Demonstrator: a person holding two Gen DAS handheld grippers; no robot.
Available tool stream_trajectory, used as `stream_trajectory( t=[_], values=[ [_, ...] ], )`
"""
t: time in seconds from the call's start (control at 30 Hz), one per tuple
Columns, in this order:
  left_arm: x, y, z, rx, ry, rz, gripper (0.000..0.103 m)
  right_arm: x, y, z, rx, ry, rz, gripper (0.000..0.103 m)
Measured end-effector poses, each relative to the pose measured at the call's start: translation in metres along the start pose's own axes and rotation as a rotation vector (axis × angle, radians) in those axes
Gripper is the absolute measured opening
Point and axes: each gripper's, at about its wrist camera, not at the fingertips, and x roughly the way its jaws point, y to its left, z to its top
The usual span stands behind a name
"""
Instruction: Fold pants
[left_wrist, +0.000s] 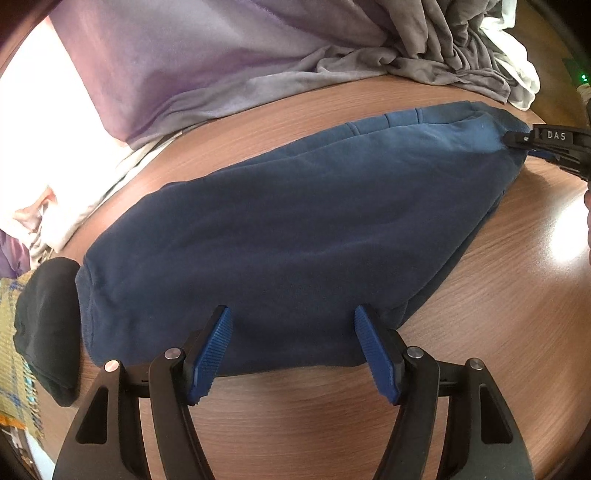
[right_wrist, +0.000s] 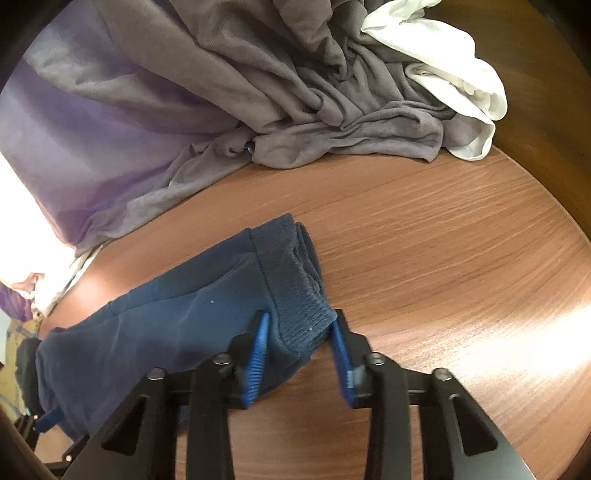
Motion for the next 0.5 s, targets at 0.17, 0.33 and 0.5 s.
stream_trajectory(
  t=[0.17,0.33,0.5],
  values=[
    [0.003,0.007,-0.001,-0.06,0.005,-0.051,0.068,-0.018,0.008,0.009,-0.019,-0.055,-0.021,0.017],
    [0.004,0.012,-0.002,-0.092,-0.002,-0.068,0.072,-0.028,0.017,0.014,-0.047,-0.081,-0.039,0.017],
    [-0.011,0.014,0.0,-0.103,-0.056,-0.076,0.07,-0.032,0.021,0.014,-0.056,-0.089,-0.047,0.017]
  ],
)
